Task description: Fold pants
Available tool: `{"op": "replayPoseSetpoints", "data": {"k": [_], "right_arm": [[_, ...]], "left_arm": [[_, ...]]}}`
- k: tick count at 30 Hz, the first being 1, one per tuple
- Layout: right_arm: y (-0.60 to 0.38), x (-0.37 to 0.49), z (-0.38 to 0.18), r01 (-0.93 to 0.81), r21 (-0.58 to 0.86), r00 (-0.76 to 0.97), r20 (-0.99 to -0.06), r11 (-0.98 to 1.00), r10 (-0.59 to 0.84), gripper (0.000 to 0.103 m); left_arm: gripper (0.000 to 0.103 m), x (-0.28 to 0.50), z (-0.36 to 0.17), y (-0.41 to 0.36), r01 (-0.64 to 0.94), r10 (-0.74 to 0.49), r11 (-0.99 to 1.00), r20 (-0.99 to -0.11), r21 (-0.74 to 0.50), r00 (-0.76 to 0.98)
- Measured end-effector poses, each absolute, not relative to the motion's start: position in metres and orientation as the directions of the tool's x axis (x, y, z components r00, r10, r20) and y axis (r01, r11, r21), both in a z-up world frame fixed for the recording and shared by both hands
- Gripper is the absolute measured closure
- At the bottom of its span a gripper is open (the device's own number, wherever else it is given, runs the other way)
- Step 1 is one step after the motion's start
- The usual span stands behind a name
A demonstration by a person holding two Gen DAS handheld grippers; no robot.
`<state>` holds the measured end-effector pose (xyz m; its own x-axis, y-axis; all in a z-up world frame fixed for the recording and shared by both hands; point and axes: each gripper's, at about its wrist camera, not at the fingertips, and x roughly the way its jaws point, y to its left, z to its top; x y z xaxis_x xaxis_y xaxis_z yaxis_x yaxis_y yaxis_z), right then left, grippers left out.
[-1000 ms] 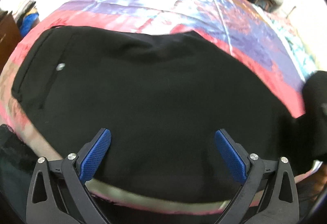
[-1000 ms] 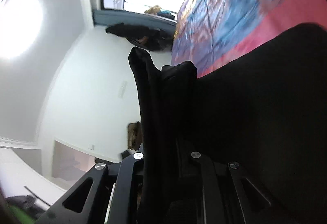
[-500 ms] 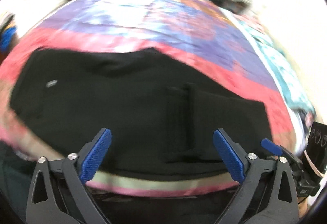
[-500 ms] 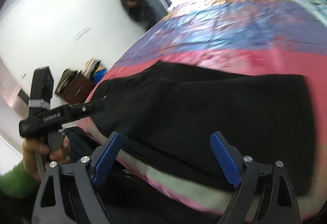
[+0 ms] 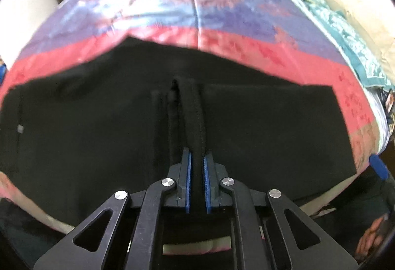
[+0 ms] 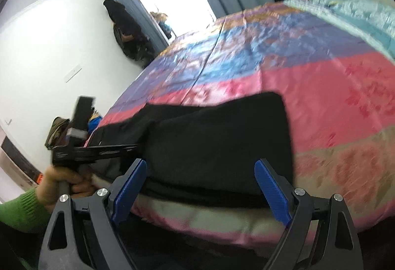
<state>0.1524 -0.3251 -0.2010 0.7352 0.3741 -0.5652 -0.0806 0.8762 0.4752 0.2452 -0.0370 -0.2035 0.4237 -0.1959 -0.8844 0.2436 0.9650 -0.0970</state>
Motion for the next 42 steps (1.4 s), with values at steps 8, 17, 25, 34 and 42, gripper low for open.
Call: {"op": "replayPoseSetpoints", "data": {"k": [8, 17, 25, 34, 42], "right_arm": [[-0.333, 0.191, -0.224, -0.099, 0.531, 0.669, -0.59, 0.841, 0.451, 0.014], [-0.343, 0.215, -0.235, -0.039, 0.575, 0.584, -0.65, 0.817, 0.485, 0.014], [-0.375, 0.288, -0.205, -0.1, 0.593, 0.555, -0.633, 0.799, 0.54, 0.014], [-0.357, 0.314, -0.249, -0.111, 0.429, 0.487, -0.763, 0.896, 0.426, 0.015], [-0.34, 0.221, -0.24, -0.126, 0.603, 0.473, -0.661, 0.788, 0.582, 0.015]], "left_arm": [[0.088, 0.246, -0.226, -0.021, 0.219, -0.131, 0.975, -0.912, -0.046, 0.388], [0.029, 0.242, -0.174, 0.017, 0.112, -0.191, 0.982, -0.83, -0.155, 0.525], [0.031, 0.246, -0.172, -0.025, 0.303, -0.323, 0.936, -0.773, -0.178, 0.545], [0.039, 0.25, -0.223, -0.045, 0.339, -0.242, 0.937, -0.859, -0.085, 0.452], [0.029, 0.25, -0.228, -0.047, 0.323, -0.247, 0.941, -0.852, -0.098, 0.461]]}}
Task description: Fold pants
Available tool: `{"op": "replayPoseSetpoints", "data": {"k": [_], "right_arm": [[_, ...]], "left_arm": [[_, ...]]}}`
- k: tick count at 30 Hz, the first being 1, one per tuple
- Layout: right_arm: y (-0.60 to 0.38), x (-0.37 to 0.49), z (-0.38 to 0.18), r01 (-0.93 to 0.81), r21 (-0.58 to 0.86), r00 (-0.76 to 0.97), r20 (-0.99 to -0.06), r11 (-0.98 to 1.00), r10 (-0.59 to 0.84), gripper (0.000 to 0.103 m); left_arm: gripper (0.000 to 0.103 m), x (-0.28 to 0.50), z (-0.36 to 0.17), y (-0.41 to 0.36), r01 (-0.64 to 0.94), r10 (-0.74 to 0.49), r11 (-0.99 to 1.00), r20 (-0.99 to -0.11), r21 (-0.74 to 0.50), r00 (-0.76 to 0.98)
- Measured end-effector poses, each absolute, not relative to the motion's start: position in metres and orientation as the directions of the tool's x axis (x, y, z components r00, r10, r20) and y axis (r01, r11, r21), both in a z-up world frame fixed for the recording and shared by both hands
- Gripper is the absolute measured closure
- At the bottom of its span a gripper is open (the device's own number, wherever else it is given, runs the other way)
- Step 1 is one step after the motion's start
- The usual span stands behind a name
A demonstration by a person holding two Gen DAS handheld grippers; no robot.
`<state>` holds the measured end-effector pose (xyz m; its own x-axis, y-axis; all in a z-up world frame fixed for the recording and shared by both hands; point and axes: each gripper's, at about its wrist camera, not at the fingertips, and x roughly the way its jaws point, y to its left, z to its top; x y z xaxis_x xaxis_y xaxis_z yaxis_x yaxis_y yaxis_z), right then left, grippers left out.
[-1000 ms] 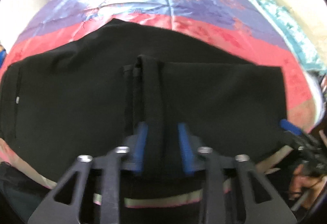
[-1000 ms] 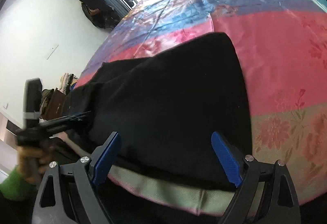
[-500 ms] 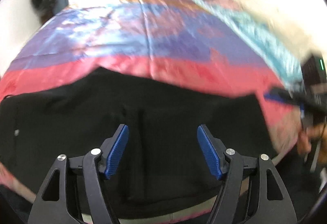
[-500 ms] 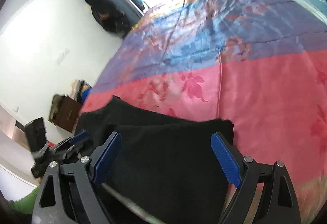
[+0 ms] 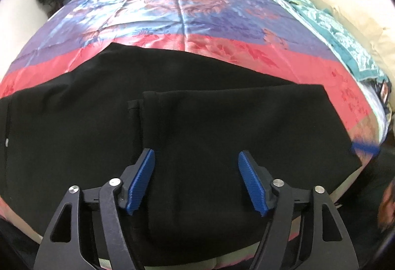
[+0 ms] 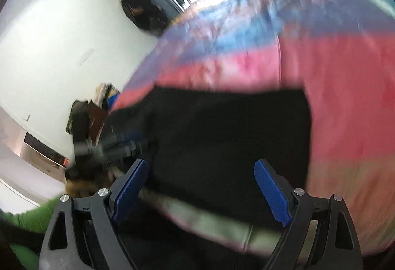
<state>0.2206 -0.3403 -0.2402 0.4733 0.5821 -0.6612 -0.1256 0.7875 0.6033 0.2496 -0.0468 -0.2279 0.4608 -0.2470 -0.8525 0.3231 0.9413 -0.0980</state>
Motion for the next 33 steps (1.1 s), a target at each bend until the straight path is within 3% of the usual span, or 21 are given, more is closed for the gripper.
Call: {"op": "replayPoseSetpoints", "data": {"k": [3, 5, 7, 11, 17, 27, 33], "right_arm": [[-0.339, 0.208, -0.263, -0.072, 0.573, 0.475, -0.7, 0.816, 0.533, 0.025], [-0.341, 0.204, -0.244, -0.053, 0.538, 0.507, -0.711, 0.841, 0.487, 0.026], [-0.342, 0.2, -0.223, -0.073, 0.491, 0.571, -0.693, 0.868, 0.44, 0.026], [-0.331, 0.21, -0.199, -0.148, 0.335, 0.617, -0.704, 0.931, 0.352, 0.026], [-0.319, 0.224, -0.259, -0.081, 0.324, 0.484, -0.814, 0.942, 0.322, 0.023], [-0.324, 0.189, -0.216, -0.017, 0.262, 0.677, -0.708, 0.965, 0.204, 0.02], [-0.324, 0.193, -0.216, -0.01, 0.237, 0.682, -0.709, 0.971, 0.18, 0.02]], "left_arm": [[0.029, 0.249, -0.224, -0.049, 0.321, -0.235, 0.943, -0.86, -0.088, 0.453], [0.029, 0.247, -0.213, -0.035, 0.283, -0.258, 0.95, -0.849, -0.135, 0.461], [0.022, 0.245, -0.204, -0.017, 0.229, -0.274, 0.956, -0.831, -0.182, 0.483], [0.021, 0.243, -0.206, 0.015, 0.133, -0.236, 0.972, -0.835, -0.196, 0.497], [0.021, 0.238, -0.221, 0.029, 0.094, -0.182, 0.983, -0.863, -0.156, 0.472], [0.015, 0.239, -0.226, 0.038, 0.07, -0.18, 0.983, -0.862, -0.168, 0.473], [0.015, 0.238, -0.22, 0.048, 0.052, -0.205, 0.977, -0.853, -0.206, 0.48]]}}
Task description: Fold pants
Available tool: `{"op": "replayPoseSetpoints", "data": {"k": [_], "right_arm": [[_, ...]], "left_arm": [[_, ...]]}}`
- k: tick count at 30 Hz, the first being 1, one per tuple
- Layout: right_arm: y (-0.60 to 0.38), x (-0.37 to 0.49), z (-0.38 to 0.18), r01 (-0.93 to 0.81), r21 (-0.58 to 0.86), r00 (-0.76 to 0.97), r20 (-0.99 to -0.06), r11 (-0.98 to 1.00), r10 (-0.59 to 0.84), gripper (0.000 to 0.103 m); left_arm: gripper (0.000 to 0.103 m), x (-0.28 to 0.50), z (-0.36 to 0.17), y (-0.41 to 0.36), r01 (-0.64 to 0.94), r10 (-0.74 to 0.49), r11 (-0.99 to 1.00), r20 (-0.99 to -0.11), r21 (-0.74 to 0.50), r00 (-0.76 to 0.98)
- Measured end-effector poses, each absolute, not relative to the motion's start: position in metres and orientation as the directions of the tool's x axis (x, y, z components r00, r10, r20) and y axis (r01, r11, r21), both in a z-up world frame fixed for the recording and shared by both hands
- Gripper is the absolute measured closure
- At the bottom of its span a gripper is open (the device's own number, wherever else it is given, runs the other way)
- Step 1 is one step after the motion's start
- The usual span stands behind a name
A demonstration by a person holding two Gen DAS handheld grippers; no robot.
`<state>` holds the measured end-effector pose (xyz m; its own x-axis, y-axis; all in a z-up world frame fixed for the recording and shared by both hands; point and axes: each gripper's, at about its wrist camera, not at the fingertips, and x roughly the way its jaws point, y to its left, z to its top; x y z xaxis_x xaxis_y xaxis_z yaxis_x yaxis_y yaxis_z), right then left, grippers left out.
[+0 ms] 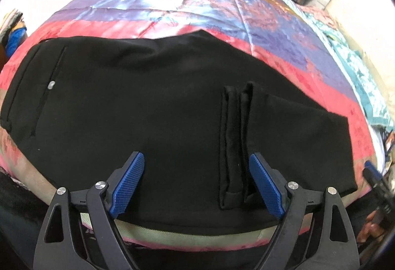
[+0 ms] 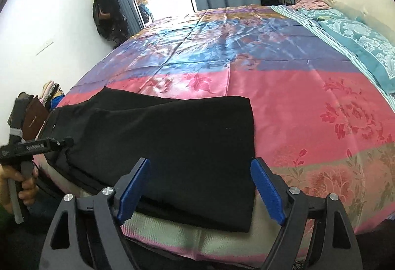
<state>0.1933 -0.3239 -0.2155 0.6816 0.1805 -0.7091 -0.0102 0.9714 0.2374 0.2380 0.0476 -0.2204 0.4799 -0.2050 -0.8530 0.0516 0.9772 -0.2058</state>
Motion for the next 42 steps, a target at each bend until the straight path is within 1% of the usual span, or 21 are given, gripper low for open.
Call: {"op": "replayPoseSetpoints", "data": {"k": [9, 12, 14, 17, 18, 20, 22, 23, 25, 27, 28, 29, 33, 34, 35, 37, 42], "right_arm": [[-0.309, 0.199, -0.23, -0.06, 0.18, 0.657, -0.733, 0.982, 0.175, 0.02], [-0.309, 0.206, -0.244, -0.046, 0.184, 0.609, -0.774, 0.982, 0.174, 0.018], [-0.311, 0.209, -0.252, -0.03, 0.195, 0.583, -0.793, 0.98, 0.176, 0.016], [-0.313, 0.209, -0.252, -0.025, 0.206, 0.583, -0.792, 0.978, 0.182, 0.013], [-0.312, 0.209, -0.253, -0.026, 0.204, 0.583, -0.792, 0.979, 0.181, 0.012], [-0.311, 0.208, -0.254, -0.032, 0.199, 0.582, -0.793, 0.979, 0.18, 0.01], [-0.31, 0.209, -0.255, -0.035, 0.198, 0.582, -0.793, 0.98, 0.181, 0.008], [-0.309, 0.209, -0.255, -0.035, 0.198, 0.582, -0.793, 0.98, 0.181, 0.007], [-0.306, 0.21, -0.256, -0.03, 0.194, 0.582, -0.794, 0.981, 0.175, 0.005], [-0.304, 0.212, -0.256, -0.027, 0.185, 0.581, -0.797, 0.982, 0.166, 0.004], [-0.303, 0.212, -0.256, -0.026, 0.18, 0.58, -0.798, 0.983, 0.161, 0.004], [-0.303, 0.212, -0.256, -0.025, 0.178, 0.58, -0.799, 0.984, 0.159, 0.004], [-0.303, 0.21, -0.256, -0.028, 0.181, 0.578, -0.799, 0.983, 0.164, 0.004], [-0.303, 0.21, -0.256, -0.028, 0.181, 0.578, -0.8, 0.983, 0.163, 0.004], [-0.303, 0.211, -0.257, -0.027, 0.178, 0.577, -0.801, 0.984, 0.161, 0.004], [-0.302, 0.212, -0.257, -0.026, 0.172, 0.576, -0.802, 0.985, 0.156, 0.002], [-0.301, 0.214, -0.259, -0.021, 0.173, 0.579, -0.801, 0.985, 0.153, 0.001]], "left_arm": [[0.014, 0.238, -0.217, 0.076, -0.035, -0.149, 0.981, -0.861, -0.19, 0.487], [0.011, 0.242, -0.217, 0.085, -0.055, -0.111, 0.986, -0.87, -0.156, 0.481], [0.011, 0.246, -0.22, 0.094, -0.075, -0.089, 0.987, -0.883, -0.139, 0.461], [0.011, 0.253, -0.211, 0.114, -0.077, -0.119, 0.982, -0.883, -0.172, 0.453], [0.011, 0.257, -0.203, 0.126, -0.074, -0.131, 0.98, -0.875, -0.186, 0.466], [0.011, 0.271, -0.18, 0.161, -0.111, -0.095, 0.978, -0.851, -0.176, 0.517], [0.01, 0.289, -0.158, 0.21, -0.219, -0.026, 0.959, -0.827, -0.179, 0.562], [0.009, 0.297, -0.153, 0.234, -0.267, -0.017, 0.941, -0.817, -0.208, 0.577], [0.009, 0.316, -0.156, 0.277, -0.329, -0.051, 0.902, -0.825, -0.281, 0.562], [0.009, 0.335, -0.174, 0.296, -0.31, -0.132, 0.893, -0.848, -0.327, 0.513], [0.01, 0.345, -0.188, 0.299, -0.275, -0.177, 0.903, -0.868, -0.331, 0.464], [0.01, 0.35, -0.198, 0.299, -0.25, -0.193, 0.913, -0.881, -0.323, 0.433], [0.009, 0.363, -0.238, 0.29, -0.164, -0.208, 0.95, -0.929, -0.267, 0.307], [0.001, 0.364, -0.248, 0.289, -0.152, -0.229, 0.949, -0.934, -0.277, 0.273], [0.0, 0.363, -0.258, 0.288, -0.149, -0.253, 0.944, -0.937, -0.294, 0.242], [0.0, 0.361, -0.266, 0.292, -0.157, -0.289, 0.93, -0.924, -0.333, 0.251], [0.0, 0.363, -0.271, 0.293, -0.136, -0.311, 0.927, -0.919, -0.349, 0.241]]}}
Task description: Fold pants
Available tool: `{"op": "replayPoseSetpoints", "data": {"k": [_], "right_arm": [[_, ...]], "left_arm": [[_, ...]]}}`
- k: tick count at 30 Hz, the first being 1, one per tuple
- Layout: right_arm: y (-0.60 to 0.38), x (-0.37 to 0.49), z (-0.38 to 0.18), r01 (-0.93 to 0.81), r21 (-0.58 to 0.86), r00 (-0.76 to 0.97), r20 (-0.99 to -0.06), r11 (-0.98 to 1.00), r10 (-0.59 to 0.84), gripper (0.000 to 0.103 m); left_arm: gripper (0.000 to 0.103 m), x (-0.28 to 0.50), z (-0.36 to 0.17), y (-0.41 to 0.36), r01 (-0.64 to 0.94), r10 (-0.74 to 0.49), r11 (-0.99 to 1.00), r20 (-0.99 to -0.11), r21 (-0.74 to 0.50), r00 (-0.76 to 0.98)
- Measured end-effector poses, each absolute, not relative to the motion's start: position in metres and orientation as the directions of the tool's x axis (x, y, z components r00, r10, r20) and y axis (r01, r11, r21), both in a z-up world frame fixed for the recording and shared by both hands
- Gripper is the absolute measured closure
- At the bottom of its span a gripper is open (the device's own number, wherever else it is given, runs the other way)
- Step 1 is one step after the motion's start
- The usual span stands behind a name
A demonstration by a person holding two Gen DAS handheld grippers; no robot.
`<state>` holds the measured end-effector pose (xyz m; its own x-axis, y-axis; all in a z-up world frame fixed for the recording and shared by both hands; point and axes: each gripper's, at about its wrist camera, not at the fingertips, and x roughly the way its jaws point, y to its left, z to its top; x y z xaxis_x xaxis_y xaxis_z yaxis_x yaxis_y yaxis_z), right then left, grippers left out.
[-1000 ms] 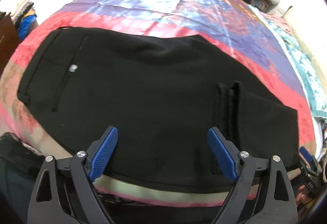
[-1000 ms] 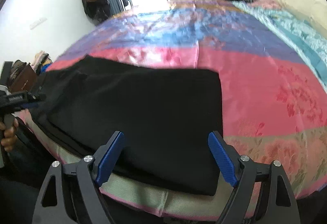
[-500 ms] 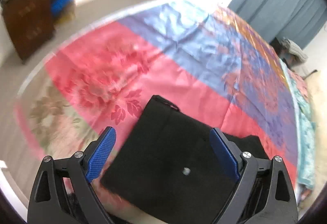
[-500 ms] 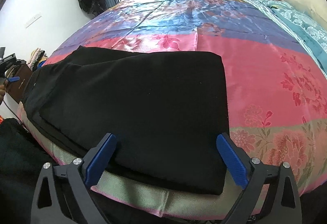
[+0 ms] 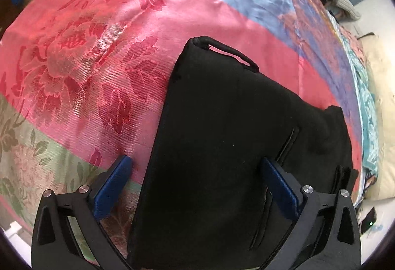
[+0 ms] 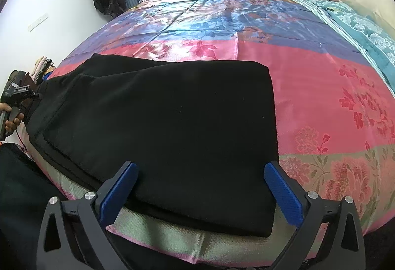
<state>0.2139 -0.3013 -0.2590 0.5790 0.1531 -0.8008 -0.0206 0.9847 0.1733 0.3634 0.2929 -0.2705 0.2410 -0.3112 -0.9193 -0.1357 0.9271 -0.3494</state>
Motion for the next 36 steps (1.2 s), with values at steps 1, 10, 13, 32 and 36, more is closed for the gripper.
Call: {"op": "replayPoseSetpoints", "data": {"k": [1, 10, 13, 32, 36], "right_arm": [[-0.302, 0.214, -0.259, -0.021, 0.174, 0.58, -0.8, 0.985, 0.153, 0.0], [-0.304, 0.214, -0.258, -0.018, 0.193, 0.585, -0.794, 0.981, 0.167, 0.0], [-0.307, 0.214, -0.258, -0.015, 0.21, 0.586, -0.79, 0.978, 0.179, 0.0], [-0.318, 0.21, -0.255, -0.008, 0.294, 0.586, -0.773, 0.956, 0.243, 0.0], [-0.317, 0.209, -0.256, -0.016, 0.281, 0.585, -0.776, 0.96, 0.237, 0.0]], "left_arm": [[0.0, 0.363, -0.271, 0.293, -0.137, -0.316, 0.925, -0.918, -0.354, 0.24], [0.077, 0.349, -0.241, 0.277, -0.223, -0.239, 0.923, -0.923, -0.312, 0.301], [0.083, 0.333, -0.22, 0.277, -0.304, -0.268, 0.874, -0.898, -0.379, 0.35], [0.076, 0.304, -0.121, -0.066, 0.158, -0.535, 0.844, -0.78, -0.513, 0.324], [0.07, 0.297, -0.181, -0.156, 0.308, -0.495, 0.84, -0.863, -0.446, 0.099]]}}
